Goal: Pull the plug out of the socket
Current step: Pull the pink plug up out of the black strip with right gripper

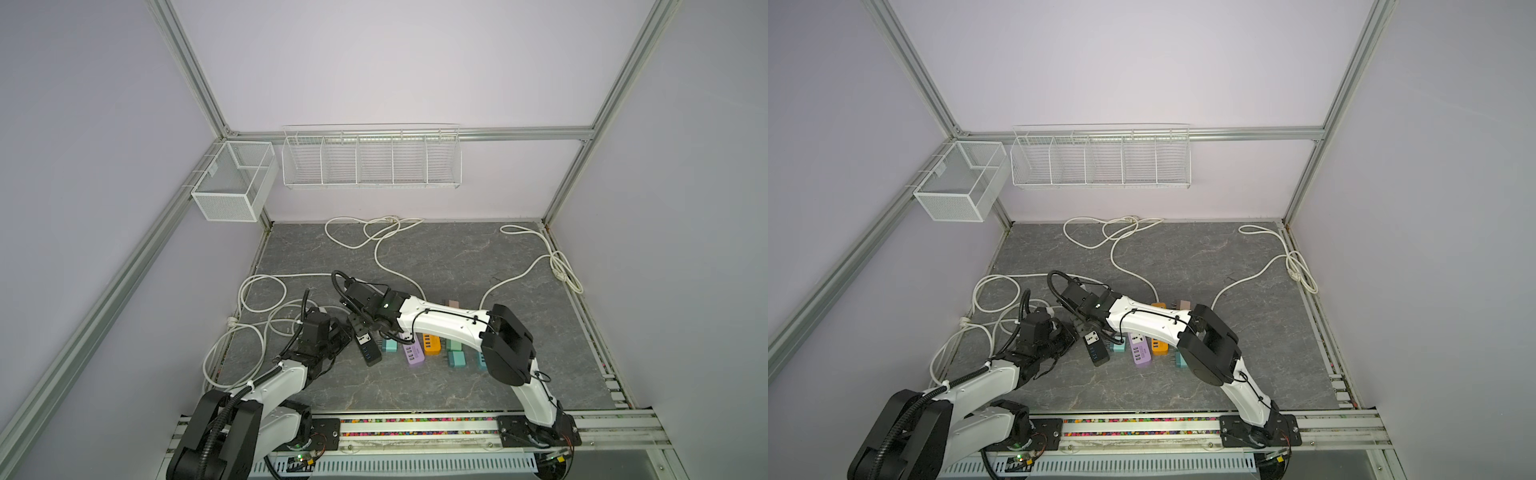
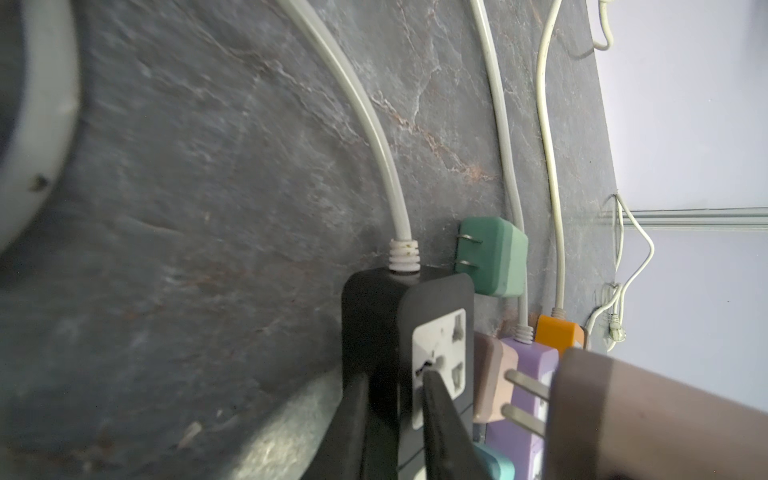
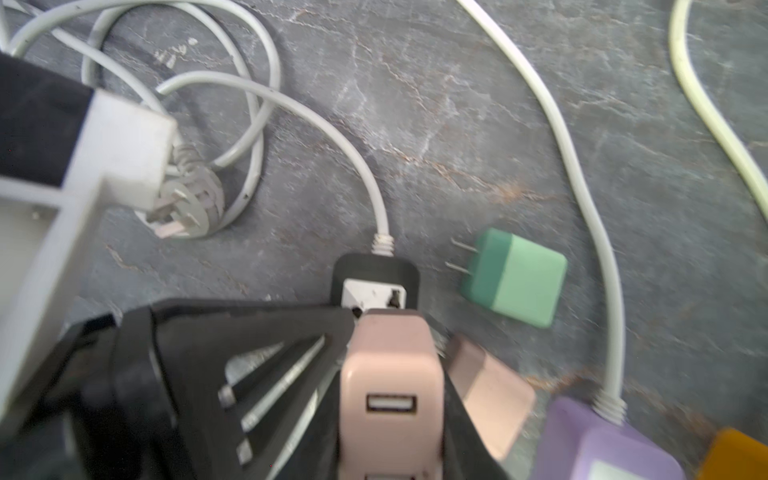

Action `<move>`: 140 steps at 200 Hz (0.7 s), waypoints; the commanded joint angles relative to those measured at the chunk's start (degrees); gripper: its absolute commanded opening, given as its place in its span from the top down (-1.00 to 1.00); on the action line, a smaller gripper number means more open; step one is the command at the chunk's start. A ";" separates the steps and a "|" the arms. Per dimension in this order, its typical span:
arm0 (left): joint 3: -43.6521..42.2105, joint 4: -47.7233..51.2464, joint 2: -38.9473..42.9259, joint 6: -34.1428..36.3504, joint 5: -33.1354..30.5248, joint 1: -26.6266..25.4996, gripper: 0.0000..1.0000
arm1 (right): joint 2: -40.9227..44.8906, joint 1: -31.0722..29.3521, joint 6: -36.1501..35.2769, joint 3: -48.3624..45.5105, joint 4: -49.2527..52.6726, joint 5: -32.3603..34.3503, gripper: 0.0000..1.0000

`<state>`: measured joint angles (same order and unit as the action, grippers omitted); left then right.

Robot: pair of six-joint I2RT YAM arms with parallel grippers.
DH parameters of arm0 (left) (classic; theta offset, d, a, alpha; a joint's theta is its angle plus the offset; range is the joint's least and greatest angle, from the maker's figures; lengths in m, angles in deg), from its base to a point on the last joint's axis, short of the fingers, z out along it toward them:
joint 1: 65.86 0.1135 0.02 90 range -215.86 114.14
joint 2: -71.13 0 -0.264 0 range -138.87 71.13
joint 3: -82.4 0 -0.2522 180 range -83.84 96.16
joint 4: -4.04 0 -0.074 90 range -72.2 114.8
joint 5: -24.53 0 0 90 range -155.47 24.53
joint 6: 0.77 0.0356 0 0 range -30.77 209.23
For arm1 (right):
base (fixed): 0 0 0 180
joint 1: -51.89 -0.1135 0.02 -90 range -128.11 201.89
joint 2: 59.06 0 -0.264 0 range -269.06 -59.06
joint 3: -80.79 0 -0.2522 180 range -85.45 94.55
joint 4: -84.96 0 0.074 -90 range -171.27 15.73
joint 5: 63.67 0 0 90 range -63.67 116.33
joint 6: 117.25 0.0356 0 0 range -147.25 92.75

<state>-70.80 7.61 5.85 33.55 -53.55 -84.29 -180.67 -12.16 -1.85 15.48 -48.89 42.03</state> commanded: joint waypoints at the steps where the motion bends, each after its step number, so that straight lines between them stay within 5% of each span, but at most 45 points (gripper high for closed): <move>1: -2.18 15.41 -1.47 0.83 -0.53 -0.26 0.54 | 8.14 2.08 1.36 -3.95 -0.90 -1.71 0.66; 83: 5.55 25.43 10.57 3.20 1.14 -0.24 0.42 | 25.72 5.51 6.60 -24.16 -9.35 -4.89 0.61; 140: 8.19 28.70 18.28 3.75 1.28 -0.75 0.34 | 26.26 11.01 10.70 -30.17 -17.85 -12.24 0.60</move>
<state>-65.27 32.78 22.37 36.17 -52.24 -84.62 -154.66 -3.03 5.59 -13.04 -60.15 34.36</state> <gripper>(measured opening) 0.321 0.301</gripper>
